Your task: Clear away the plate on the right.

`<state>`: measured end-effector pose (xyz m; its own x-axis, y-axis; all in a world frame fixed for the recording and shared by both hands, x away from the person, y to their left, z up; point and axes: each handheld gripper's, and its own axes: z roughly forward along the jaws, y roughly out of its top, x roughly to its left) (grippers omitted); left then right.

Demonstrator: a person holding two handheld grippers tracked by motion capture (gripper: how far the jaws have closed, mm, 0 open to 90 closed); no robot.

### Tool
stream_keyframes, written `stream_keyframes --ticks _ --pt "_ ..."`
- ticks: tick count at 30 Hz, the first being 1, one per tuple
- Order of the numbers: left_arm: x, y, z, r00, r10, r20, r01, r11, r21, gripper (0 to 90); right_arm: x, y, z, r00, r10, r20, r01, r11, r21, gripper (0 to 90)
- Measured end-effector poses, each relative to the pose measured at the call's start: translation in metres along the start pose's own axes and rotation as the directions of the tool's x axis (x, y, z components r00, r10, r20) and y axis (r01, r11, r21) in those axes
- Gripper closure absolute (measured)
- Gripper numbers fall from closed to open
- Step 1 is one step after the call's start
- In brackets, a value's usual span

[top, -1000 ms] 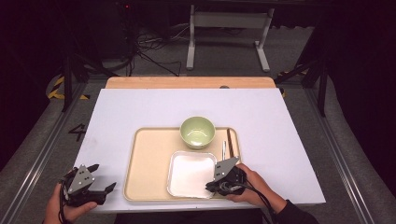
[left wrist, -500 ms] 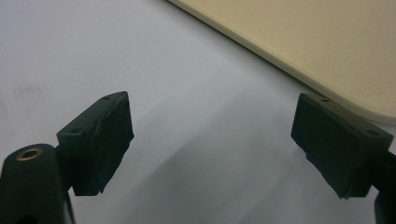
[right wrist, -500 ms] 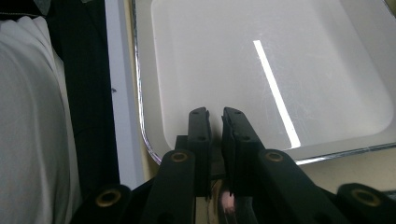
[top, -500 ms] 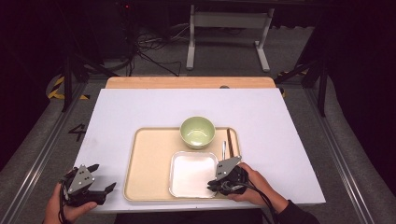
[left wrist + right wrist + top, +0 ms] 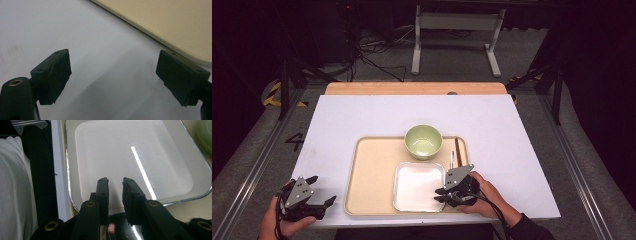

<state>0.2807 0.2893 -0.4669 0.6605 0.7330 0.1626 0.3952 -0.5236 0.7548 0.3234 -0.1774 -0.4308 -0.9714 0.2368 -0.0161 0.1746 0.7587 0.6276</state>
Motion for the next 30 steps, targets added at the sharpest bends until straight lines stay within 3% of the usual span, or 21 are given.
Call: stream_keyframes --ticks 18,30 --pt "0.0 0.0 0.001 1.0 0.001 0.0 -0.001 1.0 0.001 13.8 -0.008 0.004 -0.015 0.9971 0.011 0.076 -0.006 0.998 -0.062 59.8" --pt "0.0 0.0 0.001 1.0 0.004 -0.001 -0.004 1.0 0.007 13.8 -0.013 0.005 -0.028 0.983 0.015 0.183 0.0 0.996 -0.084 45.4"
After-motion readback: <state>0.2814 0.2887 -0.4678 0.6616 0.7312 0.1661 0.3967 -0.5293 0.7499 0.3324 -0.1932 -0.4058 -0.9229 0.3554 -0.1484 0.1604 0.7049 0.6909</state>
